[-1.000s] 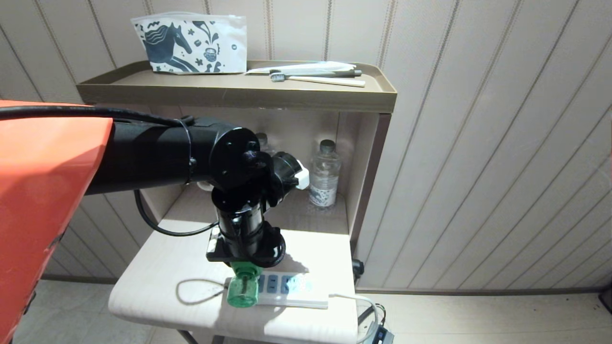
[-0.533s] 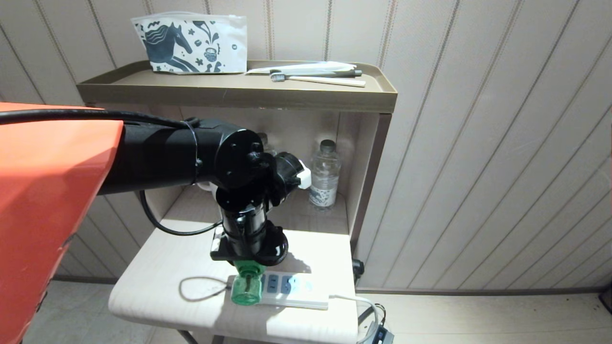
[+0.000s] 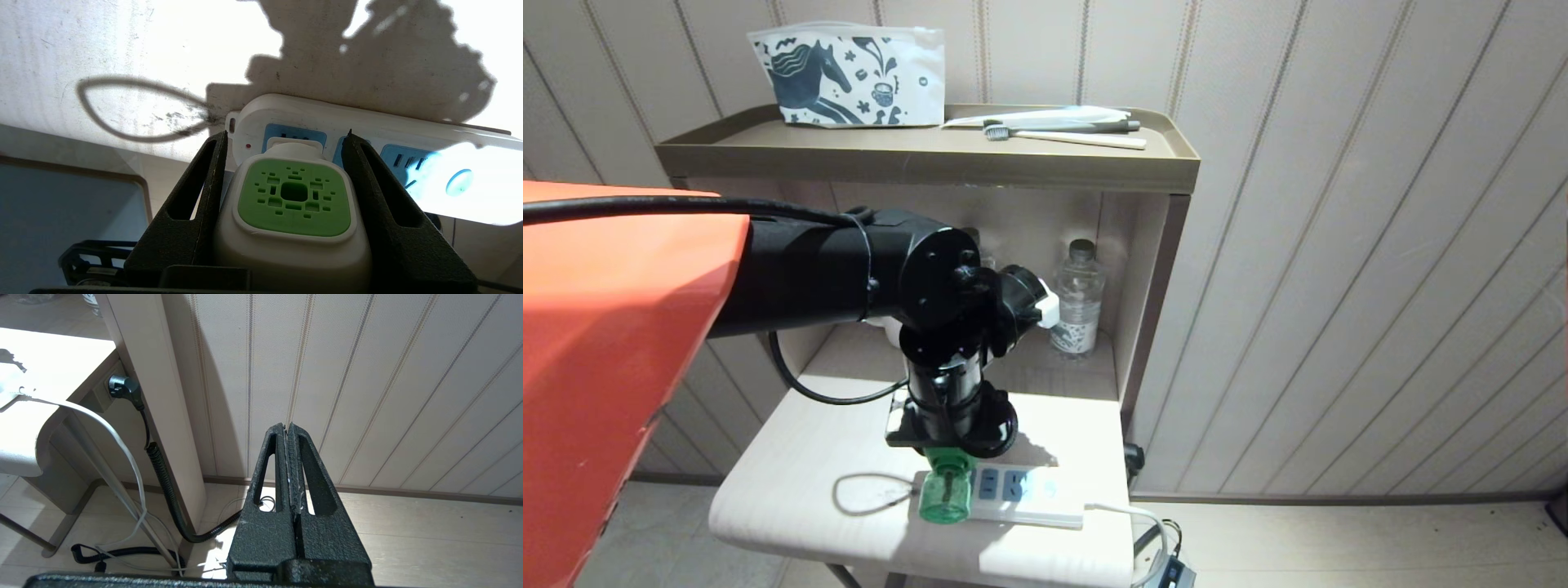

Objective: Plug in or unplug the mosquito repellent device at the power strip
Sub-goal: Insert the plug into the socket

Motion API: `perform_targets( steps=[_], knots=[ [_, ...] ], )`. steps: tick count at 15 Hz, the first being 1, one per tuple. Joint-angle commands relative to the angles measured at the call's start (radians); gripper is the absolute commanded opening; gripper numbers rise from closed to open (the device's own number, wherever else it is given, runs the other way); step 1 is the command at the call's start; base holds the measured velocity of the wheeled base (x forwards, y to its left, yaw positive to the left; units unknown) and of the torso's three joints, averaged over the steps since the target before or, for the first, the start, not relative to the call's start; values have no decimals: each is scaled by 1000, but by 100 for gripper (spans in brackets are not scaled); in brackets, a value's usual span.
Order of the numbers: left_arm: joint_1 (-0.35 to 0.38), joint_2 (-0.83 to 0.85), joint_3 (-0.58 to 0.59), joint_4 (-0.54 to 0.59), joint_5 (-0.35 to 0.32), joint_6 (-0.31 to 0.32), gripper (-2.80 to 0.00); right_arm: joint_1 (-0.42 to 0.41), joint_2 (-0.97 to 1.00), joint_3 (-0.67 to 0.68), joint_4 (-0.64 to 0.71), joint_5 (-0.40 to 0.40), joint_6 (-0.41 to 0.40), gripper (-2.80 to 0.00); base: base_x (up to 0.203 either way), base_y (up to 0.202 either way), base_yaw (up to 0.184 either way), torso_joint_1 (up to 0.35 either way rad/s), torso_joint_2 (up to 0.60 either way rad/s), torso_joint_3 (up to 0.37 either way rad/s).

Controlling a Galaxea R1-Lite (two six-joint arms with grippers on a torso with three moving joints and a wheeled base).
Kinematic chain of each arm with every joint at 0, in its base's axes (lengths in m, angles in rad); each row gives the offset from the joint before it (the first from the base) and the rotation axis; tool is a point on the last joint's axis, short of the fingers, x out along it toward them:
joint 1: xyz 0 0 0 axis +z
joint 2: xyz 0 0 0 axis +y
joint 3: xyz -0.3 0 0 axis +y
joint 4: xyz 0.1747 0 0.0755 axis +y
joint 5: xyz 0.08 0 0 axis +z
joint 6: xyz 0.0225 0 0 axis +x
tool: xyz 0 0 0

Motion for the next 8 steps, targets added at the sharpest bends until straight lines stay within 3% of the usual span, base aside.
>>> perform_targets(
  steps=[1, 8],
  knots=[
    [-1, 21, -3, 6, 12, -7, -280, 0, -1, 0, 0, 1, 0, -280, 0, 0, 0, 0, 0, 0],
    [-7, 45, 7, 6, 11, -18, -280, 0, -1, 0, 0, 1, 0, -280, 0, 0, 0, 0, 0, 0]
  ],
)
